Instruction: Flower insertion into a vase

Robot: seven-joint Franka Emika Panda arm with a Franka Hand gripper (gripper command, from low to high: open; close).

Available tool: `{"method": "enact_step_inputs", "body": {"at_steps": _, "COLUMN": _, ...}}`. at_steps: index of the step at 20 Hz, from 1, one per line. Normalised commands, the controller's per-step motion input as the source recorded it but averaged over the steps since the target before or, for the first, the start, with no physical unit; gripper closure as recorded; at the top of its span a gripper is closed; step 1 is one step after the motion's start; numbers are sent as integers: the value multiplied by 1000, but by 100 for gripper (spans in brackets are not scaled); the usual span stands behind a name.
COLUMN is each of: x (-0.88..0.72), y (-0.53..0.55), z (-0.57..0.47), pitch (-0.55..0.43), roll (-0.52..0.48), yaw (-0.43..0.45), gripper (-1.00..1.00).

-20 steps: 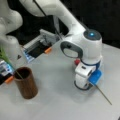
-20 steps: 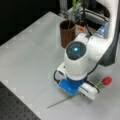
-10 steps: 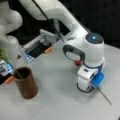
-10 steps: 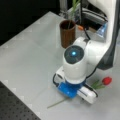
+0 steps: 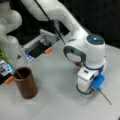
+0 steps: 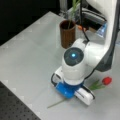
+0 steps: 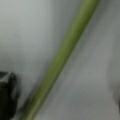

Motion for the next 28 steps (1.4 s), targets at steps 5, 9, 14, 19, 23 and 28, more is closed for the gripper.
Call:
{"method": "enact_step_inputs", "body": {"at_steps": 5, "x": 243, "y": 250, "z": -159, "pitch": 57, "roll": -255, "yaw": 69, "gripper": 100}}
{"method": "enact_step_inputs", "body": {"at_steps": 9, "x": 101, "y": 263, "z": -37, "pitch": 96, "roll": -249, "yaw": 56, "gripper": 100}}
{"method": "enact_step_inputs", "body": {"at_steps": 14, "x": -48, "y": 269, "z": 132, "pitch": 123, "roll": -243, "yaw": 54, "gripper": 100}}
{"method": "enact_step_inputs", "body": {"at_steps": 19, "x": -204, "y": 148, "z": 326, "pitch": 140, "roll": -225, "yaw": 30, "gripper": 100}}
{"method": "enact_step_inputs", "body": {"at_steps": 23, "x": -358, "y": 52, "z": 414, "pitch": 105, "roll": -162, "yaw": 12, "gripper": 100}}
{"method": "enact_step_inputs", "body": {"at_steps": 28, "x": -397, "y": -23, "z": 260, "pitch": 30, "roll": -60, "yaw": 8, "gripper": 100}}
